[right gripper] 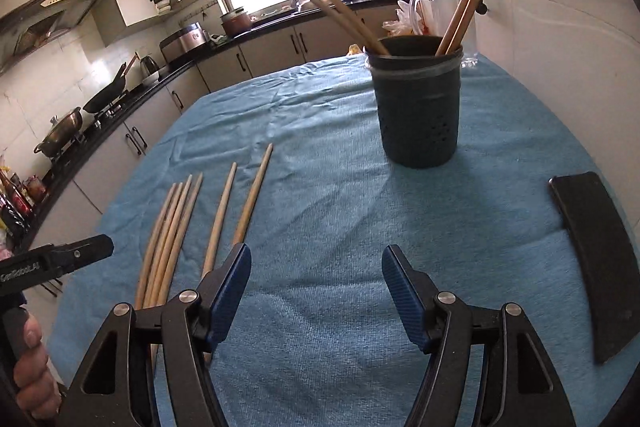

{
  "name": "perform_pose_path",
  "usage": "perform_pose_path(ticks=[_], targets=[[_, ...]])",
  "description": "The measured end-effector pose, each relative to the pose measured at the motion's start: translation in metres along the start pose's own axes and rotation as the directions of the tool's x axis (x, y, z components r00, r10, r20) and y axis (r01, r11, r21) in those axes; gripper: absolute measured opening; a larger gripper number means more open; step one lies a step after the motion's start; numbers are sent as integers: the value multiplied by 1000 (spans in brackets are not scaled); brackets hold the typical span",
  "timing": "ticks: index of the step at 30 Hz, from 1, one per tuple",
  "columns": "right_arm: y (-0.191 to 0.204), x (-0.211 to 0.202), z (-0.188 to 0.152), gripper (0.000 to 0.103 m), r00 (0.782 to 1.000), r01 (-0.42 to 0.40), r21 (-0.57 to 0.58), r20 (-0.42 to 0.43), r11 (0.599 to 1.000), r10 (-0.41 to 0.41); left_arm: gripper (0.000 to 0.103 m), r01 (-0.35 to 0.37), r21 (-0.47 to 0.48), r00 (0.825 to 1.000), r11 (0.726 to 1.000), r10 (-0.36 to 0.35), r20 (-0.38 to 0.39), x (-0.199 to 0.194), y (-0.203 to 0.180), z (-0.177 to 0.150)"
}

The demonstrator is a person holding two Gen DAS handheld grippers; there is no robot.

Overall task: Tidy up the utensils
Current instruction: 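Move both tools back over the remaining chopsticks, then close the left tool on a chopstick while the right tool grasps another chopstick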

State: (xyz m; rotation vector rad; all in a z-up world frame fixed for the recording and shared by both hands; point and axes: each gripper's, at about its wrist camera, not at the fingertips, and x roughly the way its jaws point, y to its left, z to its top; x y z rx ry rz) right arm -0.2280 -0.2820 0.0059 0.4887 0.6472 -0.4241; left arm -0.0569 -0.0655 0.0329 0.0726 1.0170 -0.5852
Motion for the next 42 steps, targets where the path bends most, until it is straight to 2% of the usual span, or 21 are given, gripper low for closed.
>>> perform_pose_path(ticks=[4, 10, 13, 17, 21, 25, 26, 29, 31, 33, 36, 39, 41, 42], targets=[[-2, 7, -4, 71, 1000, 12, 9, -6, 1000, -12, 67, 21, -37, 999, 999, -22, -30, 12, 5, 9], [-3, 9, -6, 71, 1000, 11, 30, -12, 999, -11, 41, 27, -63, 996, 998, -32, -83, 41, 0, 32], [-6, 9, -7, 71, 1000, 5, 44, -12, 999, -4, 35, 4, -69, 995, 998, -11, -104, 55, -3, 44], [-9, 10, -8, 71, 1000, -4, 62, -20, 998, 5, 20, -23, -61, 990, 998, 15, -141, 71, -7, 50], [-6, 11, -7, 71, 999, -4, 50, -32, 999, 5, 18, -45, -35, 990, 998, 40, -134, 77, -12, 51], [4, 17, 0, 70, 997, -21, 15, -72, 1000, 22, 7, -85, -19, 988, 996, 82, -128, 77, -10, 50], [8, 19, 5, 70, 996, -23, 0, -88, 1000, 23, 7, -89, -21, 988, 996, 86, -129, 75, -8, 50], [20, 30, 21, 60, 992, -27, -31, -128, 999, 23, 7, -85, -33, 988, 996, 80, -132, 71, 3, 47], [31, 41, 32, 49, 986, -27, -69, -166, 997, 15, 7, -78, -38, 989, 996, 72, -133, 68, 8, 46], [40, 55, 44, 48, 979, -44, -69, -204, 997, 29, 7, -70, -38, 989, 997, 65, -133, 66, 12, 45], [54, 84, 60, 34, 963, -50, -82, -268, 995, 27, 7, -58, -37, 989, 998, 52, -137, 67, 14, 45], [59, 115, 72, 33, 939, -47, -54, -342, 997, 26, 8, -61, -26, 989, 998, 57, -140, 67, 12, 46], [63, 132, 77, 32, 928, -16, -76, -373, 997, -14, 8, -67, -19, 988, 998, 63, -141, 68, 10, 47], [65, 140, 79, 26, 923, -5, -80, -385, 997, -26, 8, -69, -16, 988, 998, 66, -141, 69, 9, 47]])
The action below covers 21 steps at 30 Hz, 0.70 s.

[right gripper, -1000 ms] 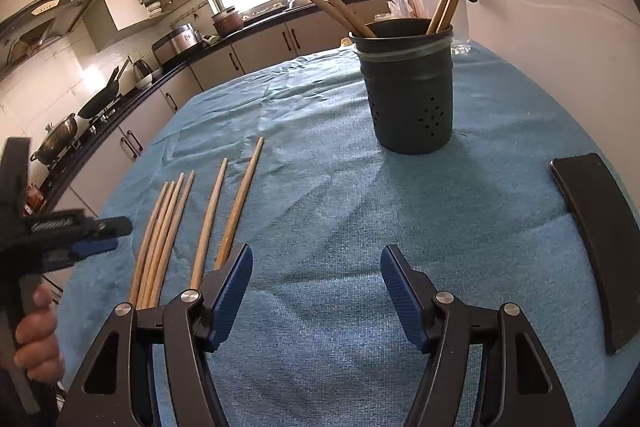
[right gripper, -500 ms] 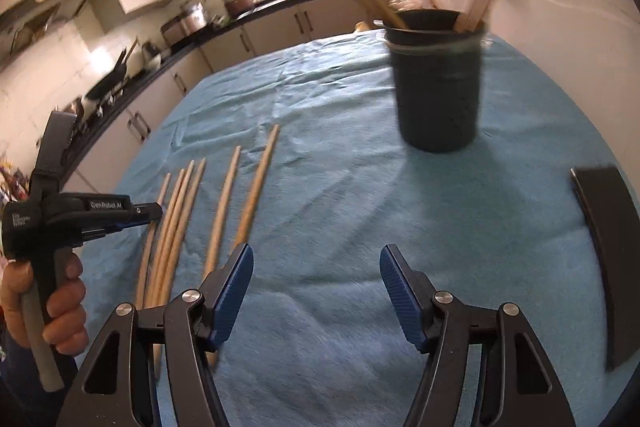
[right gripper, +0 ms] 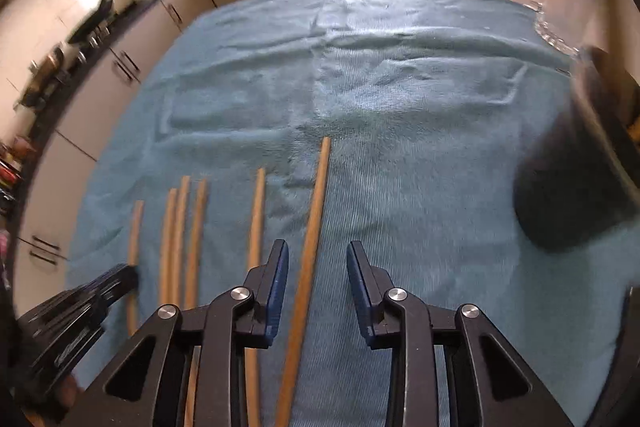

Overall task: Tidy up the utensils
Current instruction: 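Close the left tool on a chopstick while the right tool grasps another chopstick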

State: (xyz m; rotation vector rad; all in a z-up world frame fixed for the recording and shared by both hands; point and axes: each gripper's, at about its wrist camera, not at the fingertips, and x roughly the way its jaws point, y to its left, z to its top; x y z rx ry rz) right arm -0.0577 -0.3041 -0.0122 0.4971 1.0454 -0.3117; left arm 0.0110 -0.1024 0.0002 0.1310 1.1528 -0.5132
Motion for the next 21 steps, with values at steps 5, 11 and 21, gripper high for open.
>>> perform_pose_path(ticks=[5, 11, 21], targets=[[11, 11, 14, 19, 998, 58, -50, -7, 997, -59, 7, -18, 14, 1000, 1000, 18, 5, 3, -6, 5], [5, 5, 10, 7, 1000, 22, -37, 11, 999, -22, 7, 28, 6, 999, 1000, -29, 23, -2, -5, 2], [-2, -100, -28, 7, 946, -108, -29, 304, 994, 112, 7, 81, 21, 978, 996, -83, 192, -77, -9, -11]])
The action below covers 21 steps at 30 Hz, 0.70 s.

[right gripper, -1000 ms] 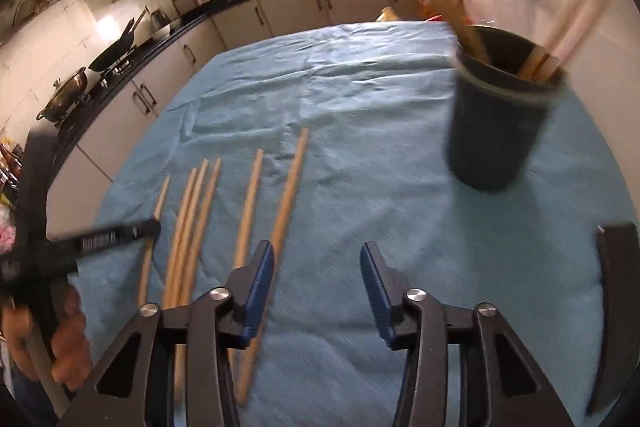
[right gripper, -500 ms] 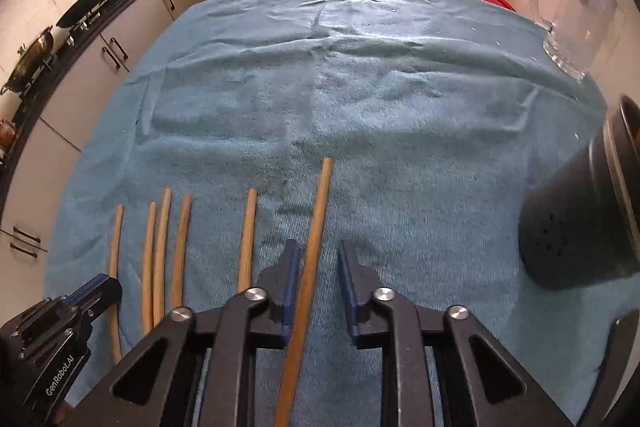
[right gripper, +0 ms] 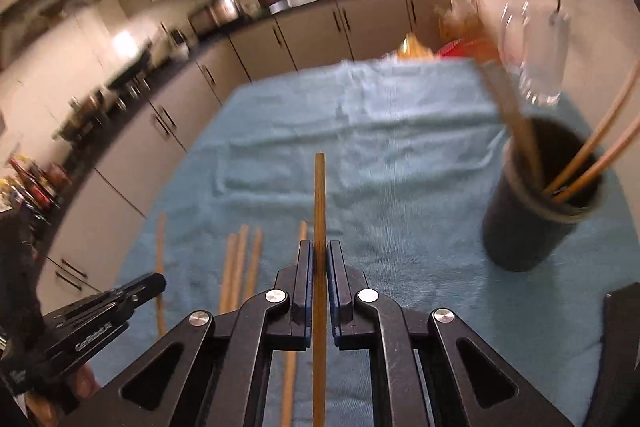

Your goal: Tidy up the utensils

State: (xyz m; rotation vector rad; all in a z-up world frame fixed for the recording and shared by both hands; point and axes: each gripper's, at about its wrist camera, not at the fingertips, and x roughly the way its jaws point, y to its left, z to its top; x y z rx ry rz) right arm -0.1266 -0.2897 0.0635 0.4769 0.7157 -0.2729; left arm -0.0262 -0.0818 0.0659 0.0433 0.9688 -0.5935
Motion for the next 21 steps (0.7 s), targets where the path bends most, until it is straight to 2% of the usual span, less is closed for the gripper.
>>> perform_pose_path(ticks=[4, 8, 10, 12, 13, 14, 21], targets=[[8, -44, -11, 7, 993, -19, -24, 114, 1000, 22, 7, 15, 23, 998, 1000, -17, 57, -29, -10, -3], [13, -69, -21, 7, 984, -39, -33, 173, 999, 44, 7, 30, 51, 996, 998, -34, 87, -44, -16, -3], [14, -72, -22, 7, 984, -37, -38, 174, 999, 43, 7, 19, 42, 998, 999, -21, 56, -38, -15, -1], [14, -75, -23, 7, 983, -41, -29, 176, 999, 46, 18, 29, 19, 999, 999, -29, -18, -24, -7, 2], [14, -74, -22, 7, 983, -41, -28, 177, 999, 45, 30, 33, 12, 998, 999, -32, -50, -16, -5, 4], [13, -75, -22, 7, 983, -38, -26, 177, 999, 42, 34, 21, 2, 997, 1000, -21, -78, -6, -1, 6], [9, -75, -23, 7, 982, -58, -7, 179, 998, 58, 34, -85, -11, 972, 996, 81, -223, 56, 8, 8]])
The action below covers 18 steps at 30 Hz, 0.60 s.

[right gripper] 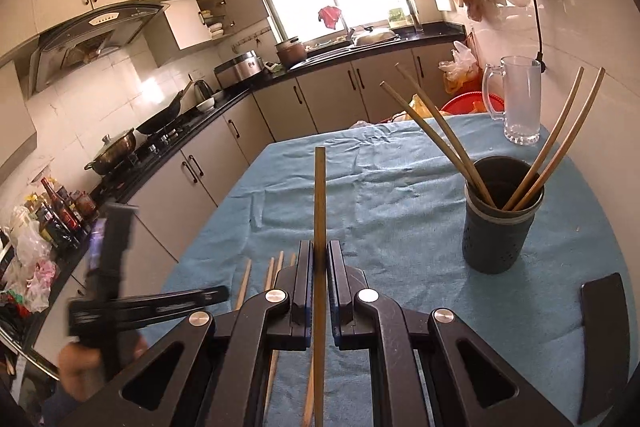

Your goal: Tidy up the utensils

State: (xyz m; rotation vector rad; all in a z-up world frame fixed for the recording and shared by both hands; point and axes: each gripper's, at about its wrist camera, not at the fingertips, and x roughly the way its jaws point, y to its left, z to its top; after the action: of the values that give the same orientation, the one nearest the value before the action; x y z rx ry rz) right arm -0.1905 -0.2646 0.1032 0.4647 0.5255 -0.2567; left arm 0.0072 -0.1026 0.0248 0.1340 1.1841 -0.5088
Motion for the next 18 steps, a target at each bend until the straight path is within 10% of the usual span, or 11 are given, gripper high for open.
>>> perform_pose_path(ticks=[12, 18], targets=[[-9, -1, -1, 7, 1000, -19, 9, -2, 1000, 19, 7, -102, 47, 995, 994, 102, -16, 30, -18, 3], [-8, -4, -1, 7, 1000, -23, 10, 5, 1000, 23, 6, -1, 18, 999, 1000, 0, 38, 10, -9, -4]])
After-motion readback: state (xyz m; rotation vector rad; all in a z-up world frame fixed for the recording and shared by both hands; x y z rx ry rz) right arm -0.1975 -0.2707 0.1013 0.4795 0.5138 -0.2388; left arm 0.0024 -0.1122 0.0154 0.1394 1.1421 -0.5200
